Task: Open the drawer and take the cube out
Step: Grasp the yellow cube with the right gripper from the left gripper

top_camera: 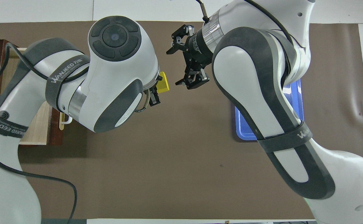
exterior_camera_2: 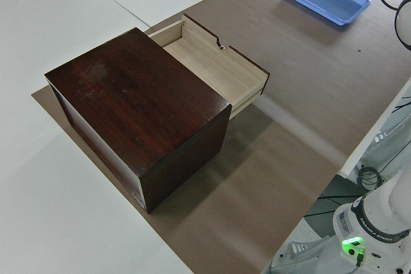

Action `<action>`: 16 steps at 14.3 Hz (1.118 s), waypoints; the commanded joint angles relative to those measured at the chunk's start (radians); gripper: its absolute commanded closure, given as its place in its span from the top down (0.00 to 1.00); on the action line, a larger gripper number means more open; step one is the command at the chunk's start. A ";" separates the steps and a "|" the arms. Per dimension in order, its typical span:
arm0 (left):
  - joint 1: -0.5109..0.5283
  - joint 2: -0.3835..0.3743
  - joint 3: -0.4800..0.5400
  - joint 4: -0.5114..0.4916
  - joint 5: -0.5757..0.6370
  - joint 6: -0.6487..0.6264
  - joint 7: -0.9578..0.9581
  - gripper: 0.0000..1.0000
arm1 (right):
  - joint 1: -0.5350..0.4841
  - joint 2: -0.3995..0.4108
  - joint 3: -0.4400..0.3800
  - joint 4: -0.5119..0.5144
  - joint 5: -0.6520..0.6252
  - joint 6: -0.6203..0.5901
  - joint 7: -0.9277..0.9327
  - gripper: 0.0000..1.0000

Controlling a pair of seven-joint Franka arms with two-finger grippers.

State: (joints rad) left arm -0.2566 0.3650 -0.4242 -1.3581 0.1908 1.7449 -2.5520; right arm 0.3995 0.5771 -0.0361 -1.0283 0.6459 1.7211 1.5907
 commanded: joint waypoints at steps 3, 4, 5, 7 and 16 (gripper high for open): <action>0.005 -0.005 -0.007 -0.012 0.018 -0.001 -0.019 0.00 | -0.033 -0.057 0.004 -0.168 0.119 0.049 -0.106 0.93; 0.005 -0.005 -0.007 -0.013 0.018 -0.010 -0.022 0.00 | -0.036 -0.056 0.005 -0.171 0.126 0.049 -0.106 0.93; 0.005 -0.005 -0.007 -0.012 0.018 -0.013 -0.025 0.00 | -0.037 -0.053 0.005 -0.171 0.127 0.048 -0.106 0.93; 0.005 -0.005 -0.007 -0.013 0.018 -0.013 -0.027 0.00 | -0.045 -0.049 0.004 -0.168 0.170 0.044 -0.103 0.93; 0.008 -0.005 -0.007 -0.012 0.016 -0.004 -0.028 0.00 | -0.033 -0.016 0.004 -0.168 0.199 0.058 -0.094 0.92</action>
State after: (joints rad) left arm -0.2553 0.3661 -0.4241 -1.3625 0.1908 1.7403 -2.5640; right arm 0.3618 0.5691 -0.0353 -1.1672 0.8080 1.7509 1.5122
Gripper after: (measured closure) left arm 0.445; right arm 0.075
